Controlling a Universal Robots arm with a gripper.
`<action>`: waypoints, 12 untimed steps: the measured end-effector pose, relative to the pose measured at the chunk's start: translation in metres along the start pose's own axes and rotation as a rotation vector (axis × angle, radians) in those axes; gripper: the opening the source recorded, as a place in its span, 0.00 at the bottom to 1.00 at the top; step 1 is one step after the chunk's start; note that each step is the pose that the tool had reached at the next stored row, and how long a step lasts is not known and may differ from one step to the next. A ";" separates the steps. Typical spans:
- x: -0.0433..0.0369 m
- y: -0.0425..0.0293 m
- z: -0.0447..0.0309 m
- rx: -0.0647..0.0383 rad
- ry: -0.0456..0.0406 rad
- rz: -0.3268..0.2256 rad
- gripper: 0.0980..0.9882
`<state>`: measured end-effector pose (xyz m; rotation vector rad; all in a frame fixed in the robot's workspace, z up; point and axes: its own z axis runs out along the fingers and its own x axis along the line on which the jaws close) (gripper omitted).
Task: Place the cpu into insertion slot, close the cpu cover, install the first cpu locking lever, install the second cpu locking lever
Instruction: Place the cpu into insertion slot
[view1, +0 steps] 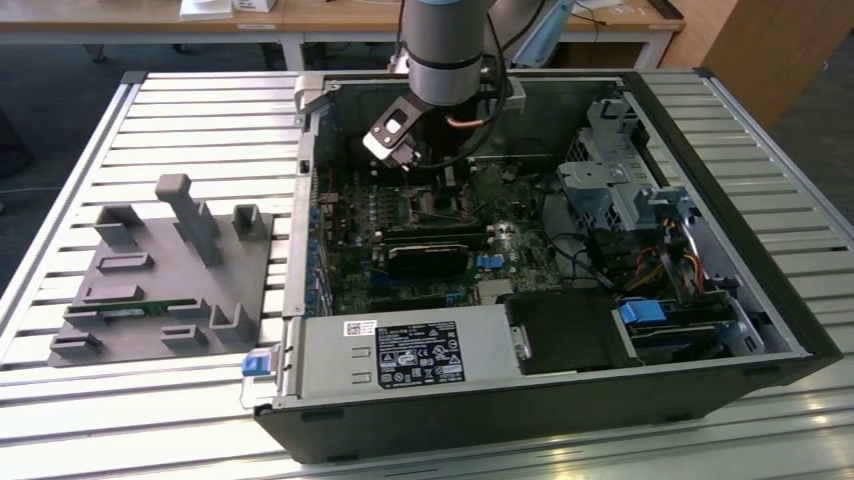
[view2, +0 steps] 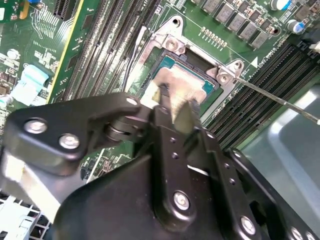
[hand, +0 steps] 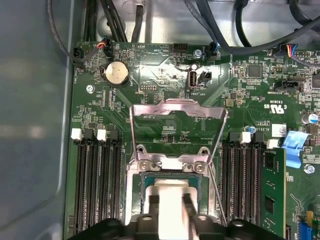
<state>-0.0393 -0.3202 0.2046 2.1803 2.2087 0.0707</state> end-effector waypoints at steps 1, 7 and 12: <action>0.0000 0.0000 -0.0001 0.000 0.0001 0.000 0.22; 0.0000 0.0001 -0.0015 0.001 0.0000 0.000 0.01; 0.0000 0.0003 -0.0038 0.001 0.0001 0.000 0.01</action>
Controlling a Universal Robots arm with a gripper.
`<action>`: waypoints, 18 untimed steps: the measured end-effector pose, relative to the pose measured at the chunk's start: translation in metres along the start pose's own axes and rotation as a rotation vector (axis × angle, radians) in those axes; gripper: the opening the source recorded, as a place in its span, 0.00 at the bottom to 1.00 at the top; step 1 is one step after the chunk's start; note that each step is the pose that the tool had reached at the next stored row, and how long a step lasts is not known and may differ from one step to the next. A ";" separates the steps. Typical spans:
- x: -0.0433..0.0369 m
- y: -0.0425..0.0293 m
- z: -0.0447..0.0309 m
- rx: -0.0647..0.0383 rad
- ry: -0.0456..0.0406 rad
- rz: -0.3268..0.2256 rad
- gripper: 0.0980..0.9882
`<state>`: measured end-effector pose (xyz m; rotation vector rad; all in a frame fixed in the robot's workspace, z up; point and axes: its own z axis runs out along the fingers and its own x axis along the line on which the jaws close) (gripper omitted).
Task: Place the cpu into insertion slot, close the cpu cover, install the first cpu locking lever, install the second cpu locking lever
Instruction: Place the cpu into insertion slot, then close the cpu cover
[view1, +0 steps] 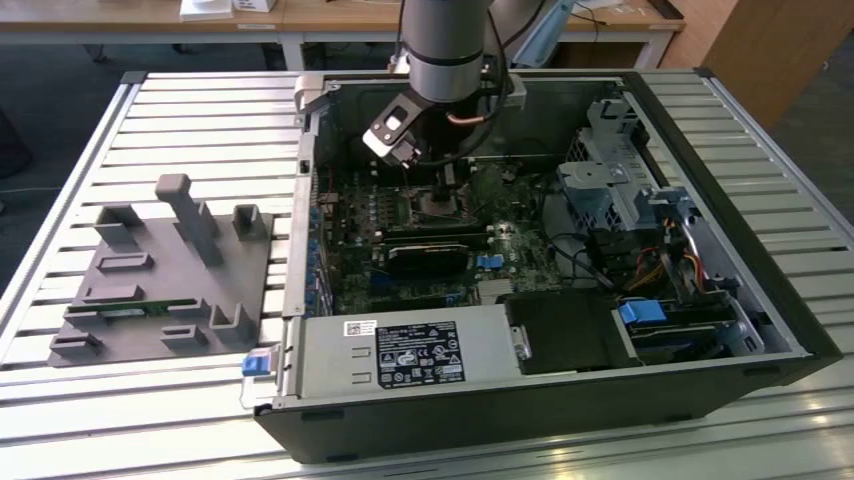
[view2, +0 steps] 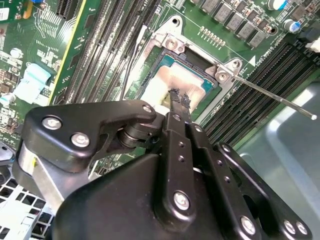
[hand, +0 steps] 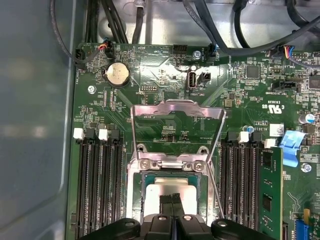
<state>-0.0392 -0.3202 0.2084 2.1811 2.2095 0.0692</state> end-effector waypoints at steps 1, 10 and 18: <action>0.0000 0.0000 -0.0004 0.000 0.0000 0.000 0.01; 0.0000 0.0003 -0.0047 0.000 0.0000 0.000 0.01; 0.0001 0.0008 -0.0138 0.000 0.0000 0.000 0.01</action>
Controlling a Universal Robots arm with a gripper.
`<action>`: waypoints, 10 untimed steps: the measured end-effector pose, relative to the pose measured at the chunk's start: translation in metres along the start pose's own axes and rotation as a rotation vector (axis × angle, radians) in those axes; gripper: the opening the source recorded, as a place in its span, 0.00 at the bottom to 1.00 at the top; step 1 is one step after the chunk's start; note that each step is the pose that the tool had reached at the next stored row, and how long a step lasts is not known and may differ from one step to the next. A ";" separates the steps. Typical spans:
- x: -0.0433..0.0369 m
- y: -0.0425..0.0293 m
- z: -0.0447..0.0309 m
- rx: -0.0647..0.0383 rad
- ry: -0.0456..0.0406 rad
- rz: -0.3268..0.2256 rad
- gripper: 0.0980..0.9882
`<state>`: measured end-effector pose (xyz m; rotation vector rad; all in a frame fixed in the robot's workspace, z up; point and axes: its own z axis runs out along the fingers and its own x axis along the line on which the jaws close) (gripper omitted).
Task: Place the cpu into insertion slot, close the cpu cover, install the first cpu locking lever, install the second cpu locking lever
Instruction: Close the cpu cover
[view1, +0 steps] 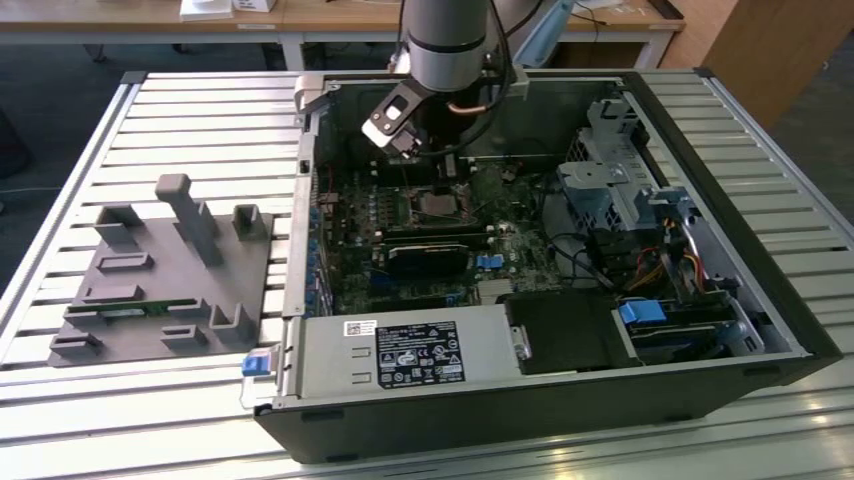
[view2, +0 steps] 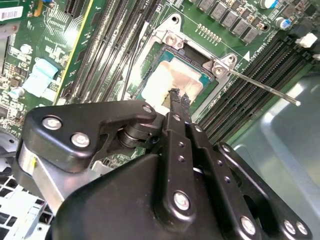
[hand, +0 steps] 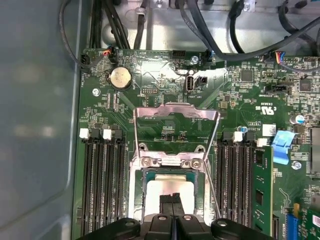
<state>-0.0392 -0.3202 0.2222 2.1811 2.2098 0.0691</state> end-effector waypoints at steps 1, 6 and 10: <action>0.0000 0.0001 -0.0018 0.000 0.0000 0.000 0.01; -0.0002 0.0005 -0.0075 0.002 0.0132 0.001 0.01; -0.0037 0.0004 -0.0076 0.002 0.0154 0.001 0.01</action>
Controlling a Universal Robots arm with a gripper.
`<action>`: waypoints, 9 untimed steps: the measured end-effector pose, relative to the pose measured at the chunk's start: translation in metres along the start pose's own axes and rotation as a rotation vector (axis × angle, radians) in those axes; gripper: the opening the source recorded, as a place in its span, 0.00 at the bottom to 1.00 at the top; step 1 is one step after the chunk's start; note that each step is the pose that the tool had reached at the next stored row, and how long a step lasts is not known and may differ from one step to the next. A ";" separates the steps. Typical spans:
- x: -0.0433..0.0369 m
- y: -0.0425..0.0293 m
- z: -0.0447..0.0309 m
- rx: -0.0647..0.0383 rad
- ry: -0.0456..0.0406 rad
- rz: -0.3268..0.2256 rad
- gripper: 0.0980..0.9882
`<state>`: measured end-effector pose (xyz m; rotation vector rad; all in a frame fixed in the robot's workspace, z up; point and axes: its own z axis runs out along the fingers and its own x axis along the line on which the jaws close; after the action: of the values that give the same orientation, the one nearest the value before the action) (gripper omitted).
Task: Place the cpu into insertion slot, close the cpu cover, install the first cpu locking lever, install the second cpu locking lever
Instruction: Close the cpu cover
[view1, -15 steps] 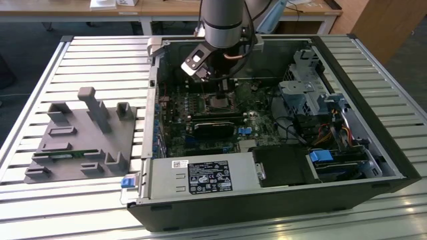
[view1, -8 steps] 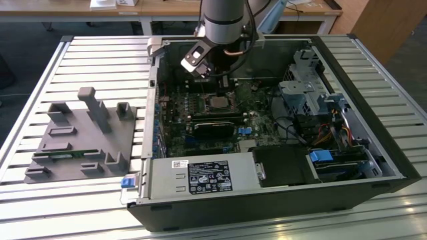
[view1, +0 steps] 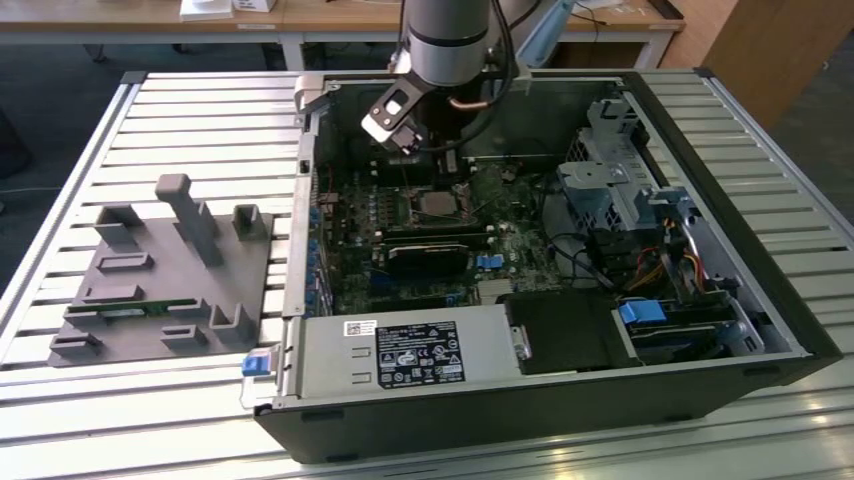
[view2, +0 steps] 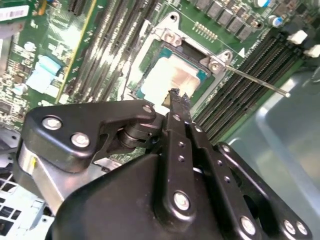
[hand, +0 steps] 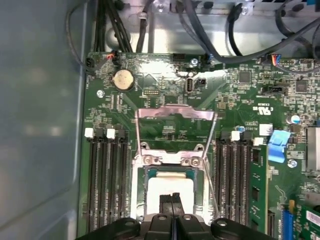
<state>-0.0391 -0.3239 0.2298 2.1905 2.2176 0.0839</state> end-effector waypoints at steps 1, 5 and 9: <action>-0.0019 0.0000 0.0000 0.000 0.0000 0.000 0.01; -0.0075 0.0024 0.0001 0.003 0.0002 0.001 0.01; -0.0078 0.0121 0.0002 0.012 0.0003 0.001 0.01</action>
<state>-0.0269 -0.3316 0.2301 2.1977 2.2229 0.0715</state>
